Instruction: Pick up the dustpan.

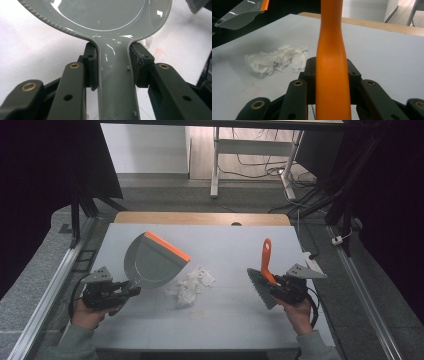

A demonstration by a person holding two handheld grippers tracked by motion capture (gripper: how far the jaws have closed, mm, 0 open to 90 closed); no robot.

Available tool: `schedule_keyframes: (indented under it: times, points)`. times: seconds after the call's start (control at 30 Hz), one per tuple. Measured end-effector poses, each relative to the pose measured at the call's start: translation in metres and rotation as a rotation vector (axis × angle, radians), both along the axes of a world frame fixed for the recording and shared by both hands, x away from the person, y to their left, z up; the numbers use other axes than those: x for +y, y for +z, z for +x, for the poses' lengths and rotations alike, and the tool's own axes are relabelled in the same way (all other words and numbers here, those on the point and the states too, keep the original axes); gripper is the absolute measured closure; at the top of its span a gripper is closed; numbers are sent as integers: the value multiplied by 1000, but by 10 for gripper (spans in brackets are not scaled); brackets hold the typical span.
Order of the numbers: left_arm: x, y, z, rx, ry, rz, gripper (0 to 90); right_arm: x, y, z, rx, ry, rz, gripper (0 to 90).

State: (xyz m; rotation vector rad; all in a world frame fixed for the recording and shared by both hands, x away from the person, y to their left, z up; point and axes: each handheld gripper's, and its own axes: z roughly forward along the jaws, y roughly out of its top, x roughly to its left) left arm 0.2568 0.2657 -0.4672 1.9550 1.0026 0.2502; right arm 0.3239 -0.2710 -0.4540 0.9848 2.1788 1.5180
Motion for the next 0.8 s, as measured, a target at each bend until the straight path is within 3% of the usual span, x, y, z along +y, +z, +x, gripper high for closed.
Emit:
schedule_keyframes:
  times: [0.27, 0.4, 0.6, 0.8]
  points:
    - [3, 3, -15, 6, -61, 44, 619, 0, 2, -1, -5, 2, 6, 700]
    - [6, 0, -24, 16, -121, 76, 619, 0, 2, 0, -5, 1, 7, 701]
    - [7, -8, -28, 44, -145, 100, 620, 1, 2, 1, -4, 2, 4, 701]
    - [7, -10, -31, 58, -199, 128, 619, 4, 3, 2, -5, 9, 8, 701]
